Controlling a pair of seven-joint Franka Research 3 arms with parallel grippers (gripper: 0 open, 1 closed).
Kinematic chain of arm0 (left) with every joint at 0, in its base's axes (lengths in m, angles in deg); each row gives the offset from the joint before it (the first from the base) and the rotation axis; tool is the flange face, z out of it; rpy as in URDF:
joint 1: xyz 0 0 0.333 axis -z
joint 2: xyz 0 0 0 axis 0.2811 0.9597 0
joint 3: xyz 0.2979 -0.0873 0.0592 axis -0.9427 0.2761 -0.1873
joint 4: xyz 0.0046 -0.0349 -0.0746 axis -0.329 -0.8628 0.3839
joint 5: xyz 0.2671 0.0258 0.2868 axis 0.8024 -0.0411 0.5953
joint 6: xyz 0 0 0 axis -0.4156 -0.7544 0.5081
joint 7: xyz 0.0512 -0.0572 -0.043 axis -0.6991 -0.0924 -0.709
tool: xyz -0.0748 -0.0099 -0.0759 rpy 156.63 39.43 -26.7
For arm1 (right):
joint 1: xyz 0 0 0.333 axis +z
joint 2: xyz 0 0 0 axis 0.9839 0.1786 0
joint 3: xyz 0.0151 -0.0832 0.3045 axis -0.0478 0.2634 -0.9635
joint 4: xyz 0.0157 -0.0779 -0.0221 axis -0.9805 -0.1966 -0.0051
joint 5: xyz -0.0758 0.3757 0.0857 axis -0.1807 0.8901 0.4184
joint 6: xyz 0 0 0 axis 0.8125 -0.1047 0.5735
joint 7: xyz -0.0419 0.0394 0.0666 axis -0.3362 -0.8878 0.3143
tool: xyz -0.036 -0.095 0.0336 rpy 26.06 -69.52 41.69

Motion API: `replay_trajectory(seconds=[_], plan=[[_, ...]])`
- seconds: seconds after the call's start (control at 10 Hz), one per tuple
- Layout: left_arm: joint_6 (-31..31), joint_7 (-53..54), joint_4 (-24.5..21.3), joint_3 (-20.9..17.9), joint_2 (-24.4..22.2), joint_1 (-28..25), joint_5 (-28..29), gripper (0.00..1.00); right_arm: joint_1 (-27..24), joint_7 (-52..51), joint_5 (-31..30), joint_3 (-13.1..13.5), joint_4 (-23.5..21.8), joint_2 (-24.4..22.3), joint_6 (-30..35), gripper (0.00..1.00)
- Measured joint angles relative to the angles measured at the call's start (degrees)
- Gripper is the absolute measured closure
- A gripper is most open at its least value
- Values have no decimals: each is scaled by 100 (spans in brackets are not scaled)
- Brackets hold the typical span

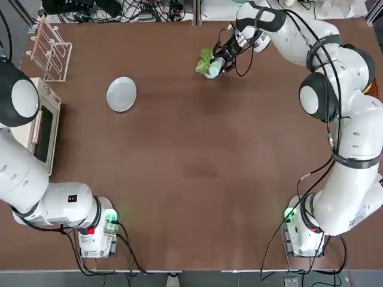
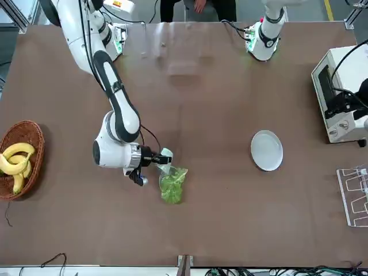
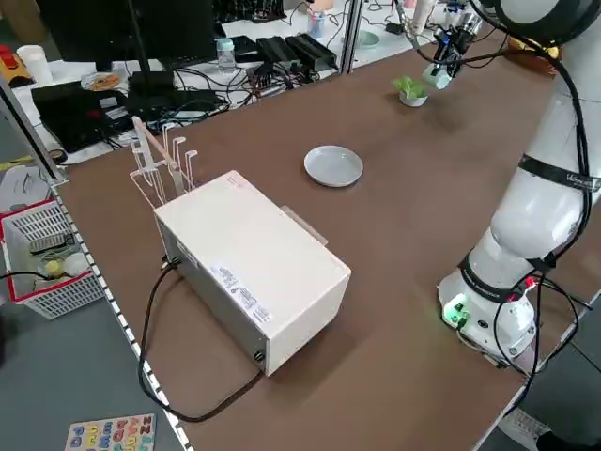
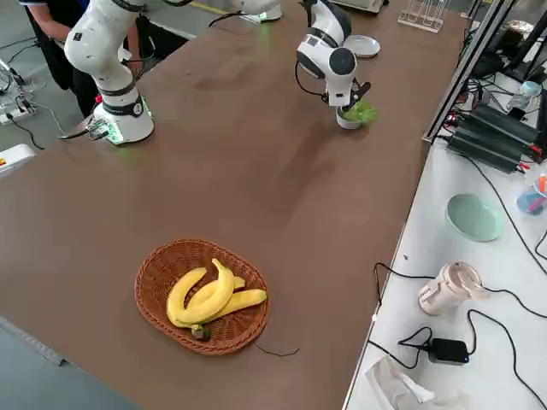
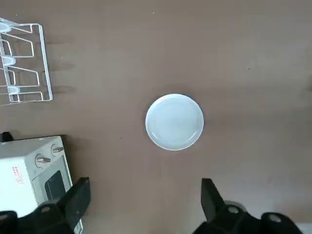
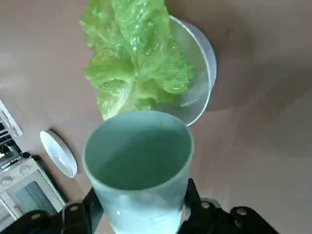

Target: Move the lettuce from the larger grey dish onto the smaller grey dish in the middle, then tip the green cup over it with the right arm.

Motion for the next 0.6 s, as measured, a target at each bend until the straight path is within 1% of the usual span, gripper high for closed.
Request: replay_trajectory(seconds=[0.2,0.3,0.4,0.6], plan=[[-1,0,0,8,0,6,0,0,-184,-2072,-63,27,-39,-3,151,31],[-1,0,0,9,0,7,0,0,-365,-3238,-93,49,-84,-30,156,31],[-2,0,-1,12,0,8,0,0,-625,-4451,-110,68,-160,-100,165,31],[-3,0,-3,15,0,12,0,0,-1282,-6869,-134,83,-466,-371,215,31]])
